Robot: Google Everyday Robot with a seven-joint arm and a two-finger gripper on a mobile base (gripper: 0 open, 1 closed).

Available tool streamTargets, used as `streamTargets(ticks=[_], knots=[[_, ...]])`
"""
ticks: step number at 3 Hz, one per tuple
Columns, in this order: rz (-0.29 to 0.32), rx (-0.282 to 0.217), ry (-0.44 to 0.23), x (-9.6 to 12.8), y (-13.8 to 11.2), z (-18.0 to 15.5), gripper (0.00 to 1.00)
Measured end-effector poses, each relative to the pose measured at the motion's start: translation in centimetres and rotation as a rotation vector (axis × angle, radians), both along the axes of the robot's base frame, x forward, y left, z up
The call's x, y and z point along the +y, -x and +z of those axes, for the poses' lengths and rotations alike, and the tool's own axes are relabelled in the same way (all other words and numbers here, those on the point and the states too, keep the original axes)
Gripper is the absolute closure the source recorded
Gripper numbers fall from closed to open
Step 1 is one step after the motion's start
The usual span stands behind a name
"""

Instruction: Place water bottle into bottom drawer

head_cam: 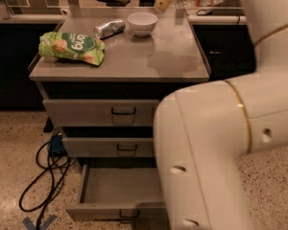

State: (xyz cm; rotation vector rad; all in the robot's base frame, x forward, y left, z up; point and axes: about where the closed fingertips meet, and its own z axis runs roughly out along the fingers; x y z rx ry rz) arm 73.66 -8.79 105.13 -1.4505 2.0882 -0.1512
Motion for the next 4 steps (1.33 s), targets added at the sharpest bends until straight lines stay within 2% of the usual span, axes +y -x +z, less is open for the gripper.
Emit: streamTargets(ticks=[1,2,3,4], knots=[[-0.102,-0.052,-0.101,-10.5,5.9,5.0,1.00],[-0.157,-0.067,-0.102,-14.1,6.7,5.1,1.00],[-0.157,-0.069,-0.104,-14.0,6.5,5.0,1.00],[-0.149,0.034,-0.173,-13.2,6.5,1.7,1.00]])
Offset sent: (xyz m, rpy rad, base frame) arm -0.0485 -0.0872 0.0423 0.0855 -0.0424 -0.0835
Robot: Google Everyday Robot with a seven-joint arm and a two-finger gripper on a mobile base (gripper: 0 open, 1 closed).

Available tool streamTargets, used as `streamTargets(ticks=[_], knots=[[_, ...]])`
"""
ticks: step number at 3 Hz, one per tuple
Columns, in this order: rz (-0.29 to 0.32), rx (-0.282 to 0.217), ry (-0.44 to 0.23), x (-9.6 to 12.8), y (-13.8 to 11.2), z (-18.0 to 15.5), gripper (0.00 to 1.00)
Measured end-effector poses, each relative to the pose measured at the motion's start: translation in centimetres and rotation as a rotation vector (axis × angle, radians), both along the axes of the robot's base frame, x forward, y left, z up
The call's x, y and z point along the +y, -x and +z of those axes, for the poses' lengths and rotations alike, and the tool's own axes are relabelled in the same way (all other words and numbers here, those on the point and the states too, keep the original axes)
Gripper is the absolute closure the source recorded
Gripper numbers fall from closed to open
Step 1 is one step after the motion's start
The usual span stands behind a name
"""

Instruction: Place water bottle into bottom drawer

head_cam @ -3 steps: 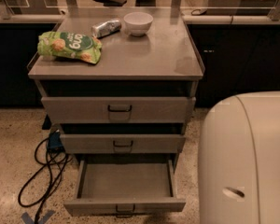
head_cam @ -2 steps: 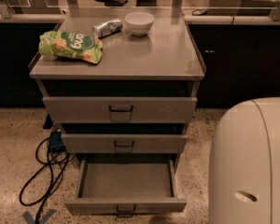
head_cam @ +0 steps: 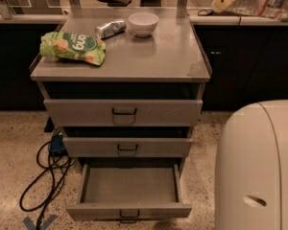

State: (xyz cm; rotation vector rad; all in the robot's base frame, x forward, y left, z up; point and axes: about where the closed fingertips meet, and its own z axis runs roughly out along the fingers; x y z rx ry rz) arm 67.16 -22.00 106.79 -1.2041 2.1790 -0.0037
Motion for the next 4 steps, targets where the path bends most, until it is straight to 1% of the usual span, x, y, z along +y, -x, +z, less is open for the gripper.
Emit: streamTargets(ticks=[1,2,3,4], knots=[[-0.009,0.072,-0.093,0.6,2.7,-1.1,1.00],[-0.009,0.073,-0.093,0.6,2.7,-1.1,1.00],[-0.027,0.098,-0.087,-0.1,2.7,-2.8,1.00],[-0.058,0.070,-0.112,-1.4,5.4,-2.2,1.00]])
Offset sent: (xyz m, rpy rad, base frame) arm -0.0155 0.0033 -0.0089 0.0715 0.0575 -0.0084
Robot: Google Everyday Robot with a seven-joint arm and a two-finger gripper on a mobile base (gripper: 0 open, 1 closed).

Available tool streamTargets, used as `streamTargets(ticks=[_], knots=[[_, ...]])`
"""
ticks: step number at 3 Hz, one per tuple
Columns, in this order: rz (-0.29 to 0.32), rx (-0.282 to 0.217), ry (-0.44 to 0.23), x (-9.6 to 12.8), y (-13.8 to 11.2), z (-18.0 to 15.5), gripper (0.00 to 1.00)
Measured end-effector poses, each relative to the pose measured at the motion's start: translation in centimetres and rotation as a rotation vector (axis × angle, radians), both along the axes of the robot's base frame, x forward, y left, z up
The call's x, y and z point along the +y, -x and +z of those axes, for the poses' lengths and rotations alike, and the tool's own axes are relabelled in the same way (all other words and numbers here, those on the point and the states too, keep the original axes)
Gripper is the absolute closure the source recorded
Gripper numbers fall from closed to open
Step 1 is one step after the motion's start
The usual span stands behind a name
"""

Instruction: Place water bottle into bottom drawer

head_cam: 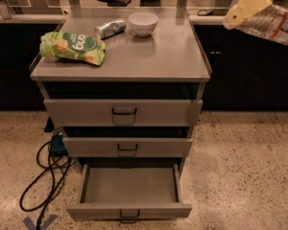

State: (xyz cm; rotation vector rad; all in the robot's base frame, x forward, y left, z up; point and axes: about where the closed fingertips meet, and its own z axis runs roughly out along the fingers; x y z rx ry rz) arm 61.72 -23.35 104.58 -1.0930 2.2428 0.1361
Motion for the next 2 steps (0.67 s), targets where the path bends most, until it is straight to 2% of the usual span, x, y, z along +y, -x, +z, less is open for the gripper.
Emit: streamTargets(ticks=[1,2], knots=[[-0.049,-0.099,-0.071,-0.5,5.3,3.2,1.00],[-0.075,-0.168,-0.082,-0.8,7.9,5.0,1.00]])
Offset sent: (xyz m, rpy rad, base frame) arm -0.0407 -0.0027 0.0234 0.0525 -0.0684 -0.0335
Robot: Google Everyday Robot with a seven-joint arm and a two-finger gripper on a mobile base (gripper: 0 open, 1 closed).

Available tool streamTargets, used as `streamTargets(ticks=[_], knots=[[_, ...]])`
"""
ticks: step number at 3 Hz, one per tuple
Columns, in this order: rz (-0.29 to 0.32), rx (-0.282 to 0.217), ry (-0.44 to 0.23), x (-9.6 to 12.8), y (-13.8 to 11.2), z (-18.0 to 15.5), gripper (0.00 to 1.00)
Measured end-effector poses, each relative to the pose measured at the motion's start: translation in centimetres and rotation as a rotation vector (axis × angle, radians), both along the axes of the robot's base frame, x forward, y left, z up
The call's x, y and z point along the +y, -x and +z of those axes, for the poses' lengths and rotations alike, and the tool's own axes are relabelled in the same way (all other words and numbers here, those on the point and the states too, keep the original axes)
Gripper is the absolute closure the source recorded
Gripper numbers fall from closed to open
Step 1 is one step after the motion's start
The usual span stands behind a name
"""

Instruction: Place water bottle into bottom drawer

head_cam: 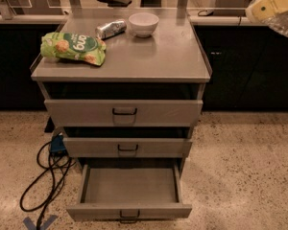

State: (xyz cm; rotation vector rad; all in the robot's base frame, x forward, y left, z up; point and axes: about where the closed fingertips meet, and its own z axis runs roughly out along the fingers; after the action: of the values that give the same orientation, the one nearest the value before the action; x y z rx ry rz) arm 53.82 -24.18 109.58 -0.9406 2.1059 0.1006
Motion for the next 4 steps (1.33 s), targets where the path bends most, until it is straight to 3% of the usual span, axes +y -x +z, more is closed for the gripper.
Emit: streamTargets(ticks=[1,2,3,4], knots=[[0.000,0.000,0.000,0.0,0.0,0.0,1.00],[-0.002,0.050,-0.046,0.2,0.6,-3.5,1.00],[-0.007,0.061,-0.196,1.9,3.0,-7.2,1.00],[0.010,0.077,-0.346,5.5,6.0,-10.5,1.00]])
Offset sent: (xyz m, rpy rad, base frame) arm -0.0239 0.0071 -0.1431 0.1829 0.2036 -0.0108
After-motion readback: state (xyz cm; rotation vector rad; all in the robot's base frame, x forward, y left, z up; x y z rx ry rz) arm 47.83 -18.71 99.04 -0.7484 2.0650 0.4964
